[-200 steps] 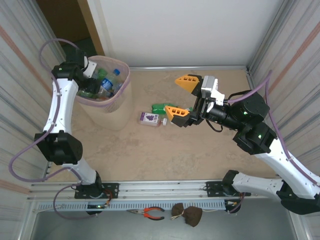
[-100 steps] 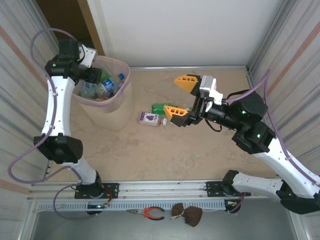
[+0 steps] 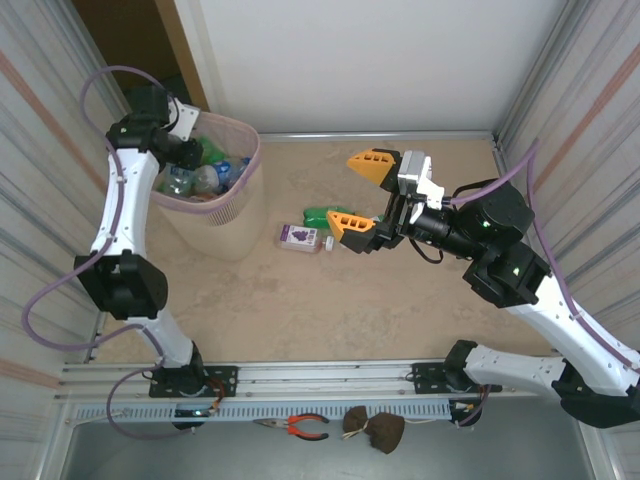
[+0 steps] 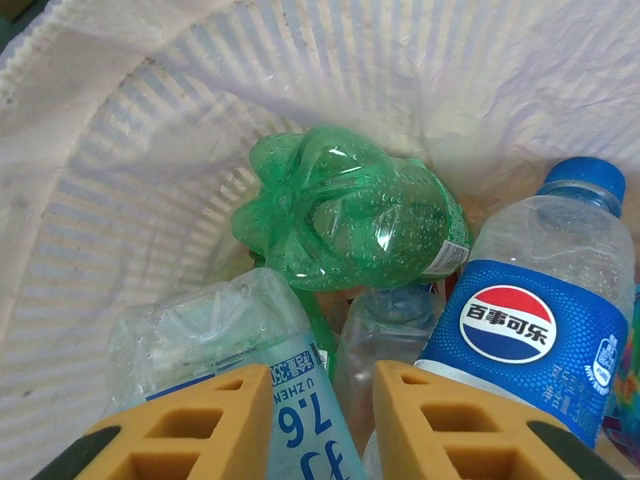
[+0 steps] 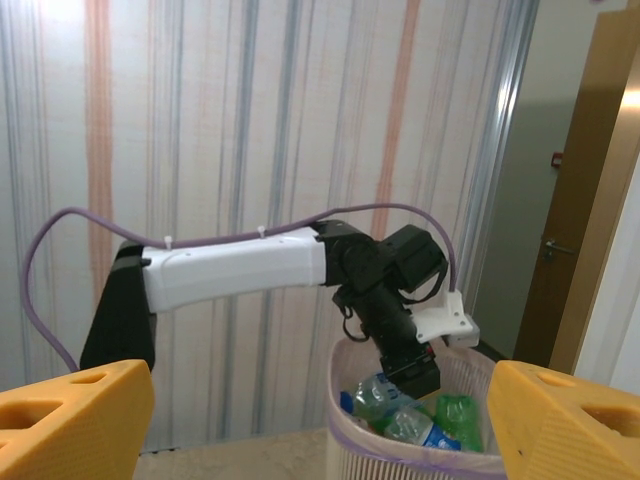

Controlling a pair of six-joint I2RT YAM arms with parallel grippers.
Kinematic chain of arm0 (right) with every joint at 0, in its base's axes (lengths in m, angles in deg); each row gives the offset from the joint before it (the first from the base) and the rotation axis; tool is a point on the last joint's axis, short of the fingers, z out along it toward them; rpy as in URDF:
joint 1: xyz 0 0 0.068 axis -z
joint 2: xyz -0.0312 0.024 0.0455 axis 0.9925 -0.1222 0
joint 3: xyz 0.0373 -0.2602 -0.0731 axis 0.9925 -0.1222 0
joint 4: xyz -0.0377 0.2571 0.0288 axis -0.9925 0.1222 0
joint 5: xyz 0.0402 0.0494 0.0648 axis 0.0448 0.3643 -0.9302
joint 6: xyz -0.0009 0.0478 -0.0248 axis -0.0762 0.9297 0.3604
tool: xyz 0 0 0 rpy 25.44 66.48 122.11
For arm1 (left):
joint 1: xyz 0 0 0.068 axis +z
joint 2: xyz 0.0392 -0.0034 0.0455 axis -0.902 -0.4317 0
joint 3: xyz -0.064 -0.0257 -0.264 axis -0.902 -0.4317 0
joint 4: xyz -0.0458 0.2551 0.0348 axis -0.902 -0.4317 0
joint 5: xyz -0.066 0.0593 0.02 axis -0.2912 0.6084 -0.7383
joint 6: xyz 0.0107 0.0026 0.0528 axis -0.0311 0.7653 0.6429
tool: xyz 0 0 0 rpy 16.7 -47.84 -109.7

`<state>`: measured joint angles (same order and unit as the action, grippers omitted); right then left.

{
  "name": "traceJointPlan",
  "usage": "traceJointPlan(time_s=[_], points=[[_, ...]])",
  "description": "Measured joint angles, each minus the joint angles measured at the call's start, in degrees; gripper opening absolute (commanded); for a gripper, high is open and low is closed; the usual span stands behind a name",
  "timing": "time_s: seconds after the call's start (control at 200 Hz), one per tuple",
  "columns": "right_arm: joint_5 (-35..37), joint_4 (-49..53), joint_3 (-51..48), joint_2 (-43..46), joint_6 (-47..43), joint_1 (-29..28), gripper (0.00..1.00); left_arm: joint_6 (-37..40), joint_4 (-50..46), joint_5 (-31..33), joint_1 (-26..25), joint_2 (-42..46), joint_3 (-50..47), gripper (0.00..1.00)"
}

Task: Put the plastic bottles in the bin

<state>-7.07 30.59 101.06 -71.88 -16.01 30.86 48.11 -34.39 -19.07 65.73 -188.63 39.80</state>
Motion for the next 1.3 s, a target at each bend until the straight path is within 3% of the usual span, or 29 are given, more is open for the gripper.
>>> traceJointPlan(time_s=[0.286, 0.456, 0.922, 1.087, 1.298], points=[[0.9, 0.8, 0.0, 0.0, 0.0, 0.0, 0.86, -1.1, 3.7, -2.5, 0.9, 4.1, -5.3, 0.27], [6.8, 3.8, 1.2, -0.3, 0.2, 0.5, 0.86, -3.2, 0.9, -7.1, 1.3, 6.1, -5.3, 0.31], [9.4, 17.7, 3.1, -8.8, 10.9, 16.8, 0.83, -10.3, 2.9, -21.8, 0.7, 15.0, -5.2, 0.36], [9.4, 21.4, 1.3, -10.5, 14.3, 21.4, 0.83, -11.8, 4.3, -24.0, -4.6, 15.9, -5.8, 0.38], [9.4, 24.0, -2.5, -10.6, 16.1, 24.2, 0.83, -12.3, 4.6, -22.7, -16.3, 15.7, -5.8, 0.40]])
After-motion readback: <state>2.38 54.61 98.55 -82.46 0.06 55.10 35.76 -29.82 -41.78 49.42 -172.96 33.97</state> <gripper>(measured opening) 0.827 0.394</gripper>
